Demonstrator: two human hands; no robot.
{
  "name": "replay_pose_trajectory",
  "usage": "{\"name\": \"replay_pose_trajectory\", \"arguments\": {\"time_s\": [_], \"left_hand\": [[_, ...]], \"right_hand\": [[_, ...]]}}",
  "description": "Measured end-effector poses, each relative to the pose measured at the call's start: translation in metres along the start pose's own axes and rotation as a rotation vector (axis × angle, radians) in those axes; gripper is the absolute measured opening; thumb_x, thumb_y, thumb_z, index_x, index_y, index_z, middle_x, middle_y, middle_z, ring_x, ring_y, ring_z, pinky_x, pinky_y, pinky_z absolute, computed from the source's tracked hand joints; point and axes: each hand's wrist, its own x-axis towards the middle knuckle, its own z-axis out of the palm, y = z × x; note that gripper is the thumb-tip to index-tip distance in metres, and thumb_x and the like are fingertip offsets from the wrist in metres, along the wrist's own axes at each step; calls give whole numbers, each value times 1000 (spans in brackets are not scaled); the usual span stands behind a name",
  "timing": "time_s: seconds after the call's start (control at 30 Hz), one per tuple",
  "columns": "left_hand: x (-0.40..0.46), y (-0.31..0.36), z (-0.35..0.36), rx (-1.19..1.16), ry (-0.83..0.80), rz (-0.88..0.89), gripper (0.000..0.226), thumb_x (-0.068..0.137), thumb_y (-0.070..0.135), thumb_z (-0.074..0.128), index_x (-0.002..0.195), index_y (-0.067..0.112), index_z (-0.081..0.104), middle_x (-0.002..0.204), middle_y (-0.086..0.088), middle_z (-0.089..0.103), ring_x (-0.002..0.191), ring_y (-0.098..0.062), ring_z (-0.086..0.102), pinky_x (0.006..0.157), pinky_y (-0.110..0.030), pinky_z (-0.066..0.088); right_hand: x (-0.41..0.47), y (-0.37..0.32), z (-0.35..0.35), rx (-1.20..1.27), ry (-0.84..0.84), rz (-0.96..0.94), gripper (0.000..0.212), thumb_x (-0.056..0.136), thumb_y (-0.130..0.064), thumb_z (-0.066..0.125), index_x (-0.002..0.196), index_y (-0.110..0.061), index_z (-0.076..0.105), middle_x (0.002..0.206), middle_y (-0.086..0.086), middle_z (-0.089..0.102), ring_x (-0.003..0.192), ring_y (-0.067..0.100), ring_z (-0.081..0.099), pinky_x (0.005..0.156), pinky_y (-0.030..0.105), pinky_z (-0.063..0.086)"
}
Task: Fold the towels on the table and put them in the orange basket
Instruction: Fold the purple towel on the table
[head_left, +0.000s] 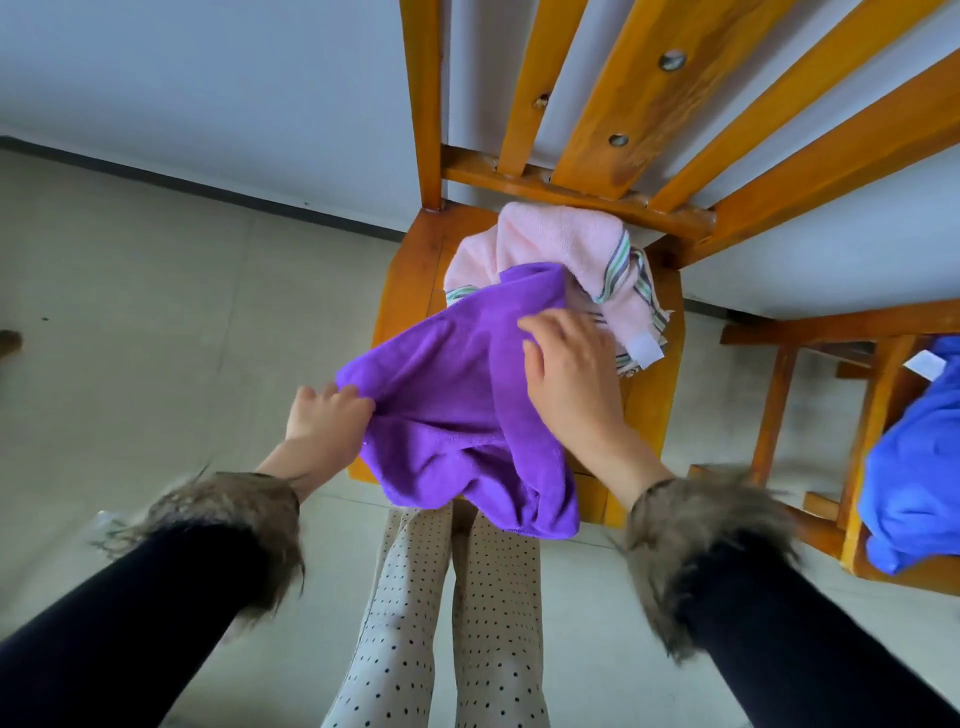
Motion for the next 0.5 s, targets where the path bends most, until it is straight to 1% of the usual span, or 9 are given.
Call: {"name": "replay_pose_trajectory", "arguments": {"time_s": [0.03,0.1,0.2,0.27,0.3,0.37,0.4,0.43,0.5], "left_hand": [[5,2,-3,-53,21,-23,39,90,12,42,125,28,51,125,1,52,117,-21,50,91,-33,39],[19,11,-12,-215,110,-52,45,86,6,44,127,23,50,127,-5,49,117,-27,48,93,-37,38],[46,30,-28,-446,321,-29,54,83,-1,42,133,16,45,129,-12,46,115,-34,45,90,-44,38],[66,42,-37,-510,395,-22,54,83,-1,41,135,13,42,129,-13,45,113,-35,44,89,-45,38],[75,46,-40,-518,400,-46,50,85,1,43,134,12,42,128,-13,46,113,-35,44,89,-45,38],[89,47,-44,-533,367,-140,40,91,14,48,130,12,44,124,-13,48,114,-34,44,90,-43,37],[95,45,-44,-543,344,-172,38,91,20,50,128,12,46,122,-14,48,114,-33,44,90,-42,37],[99,43,-43,-544,326,-176,37,90,24,52,126,13,48,121,-14,48,114,-33,44,90,-42,37],[102,39,-40,-524,325,-140,37,89,29,56,122,15,51,119,-13,47,113,-33,43,90,-41,36]], "right_hand": [[11,4,2,-72,23,-41,21,82,-14,50,96,-11,66,95,7,65,87,33,60,68,39,45],[32,12,9,-208,-18,-97,26,78,-10,58,103,-13,66,103,6,64,93,32,59,70,39,41],[53,22,20,-309,-200,-153,36,79,-7,57,115,-13,60,114,5,61,103,31,53,75,40,33],[60,27,28,-357,-287,-152,37,81,-6,57,117,-11,58,113,8,60,106,32,50,76,42,30],[62,29,31,-376,-283,-152,34,79,-5,59,113,-10,60,107,10,62,103,33,51,76,42,30],[64,30,32,-424,-234,-171,21,69,-1,67,90,-8,66,86,10,64,89,32,56,72,39,27],[64,30,32,-438,-206,-190,16,64,-1,69,78,-8,66,76,9,63,81,31,57,70,38,24],[63,30,32,-434,-177,-214,15,60,-1,71,70,-9,64,69,7,62,76,30,57,68,37,22],[61,28,32,-394,-147,-258,14,60,-2,72,66,-10,62,65,5,60,72,29,57,68,38,22]]}}
